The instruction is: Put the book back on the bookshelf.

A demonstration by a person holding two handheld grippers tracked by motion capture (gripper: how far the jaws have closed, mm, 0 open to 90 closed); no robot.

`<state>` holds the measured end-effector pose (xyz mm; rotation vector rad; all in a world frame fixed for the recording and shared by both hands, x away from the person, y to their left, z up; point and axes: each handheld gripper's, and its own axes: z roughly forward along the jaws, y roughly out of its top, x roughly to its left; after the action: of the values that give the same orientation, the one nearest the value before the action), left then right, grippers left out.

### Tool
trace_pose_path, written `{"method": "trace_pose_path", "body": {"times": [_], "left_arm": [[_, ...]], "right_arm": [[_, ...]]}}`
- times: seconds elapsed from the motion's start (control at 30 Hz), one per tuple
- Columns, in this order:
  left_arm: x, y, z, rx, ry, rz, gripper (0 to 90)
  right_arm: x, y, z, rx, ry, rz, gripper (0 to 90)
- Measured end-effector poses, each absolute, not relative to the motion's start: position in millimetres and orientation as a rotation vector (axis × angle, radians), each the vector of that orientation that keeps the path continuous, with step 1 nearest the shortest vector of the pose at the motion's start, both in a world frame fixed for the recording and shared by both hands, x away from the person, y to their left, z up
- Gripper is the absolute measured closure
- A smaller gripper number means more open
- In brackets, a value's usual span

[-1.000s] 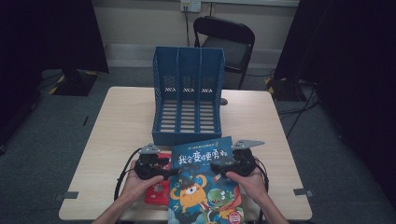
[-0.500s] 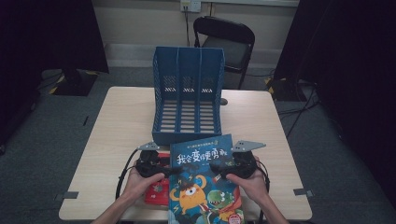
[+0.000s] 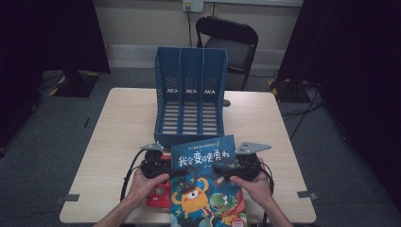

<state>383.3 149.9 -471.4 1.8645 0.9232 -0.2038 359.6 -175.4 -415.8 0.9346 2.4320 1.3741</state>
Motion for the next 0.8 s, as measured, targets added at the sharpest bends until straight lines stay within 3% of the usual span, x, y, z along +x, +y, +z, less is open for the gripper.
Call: {"method": "trace_pose_path", "body": {"times": [0.5,0.8], "left_arm": [[382.4,161.7,-461.0,1.781,0.911,-0.228,37.8],[384.2,167.4,-445.8,1.775,0.895,-0.165,39.5]], "right_arm": [[363.7,-171.0,-410.4,0.969,2.415,1.383,32.3],[367.9,-168.6,-401.7,0.972,2.376,1.416,34.1]]}}
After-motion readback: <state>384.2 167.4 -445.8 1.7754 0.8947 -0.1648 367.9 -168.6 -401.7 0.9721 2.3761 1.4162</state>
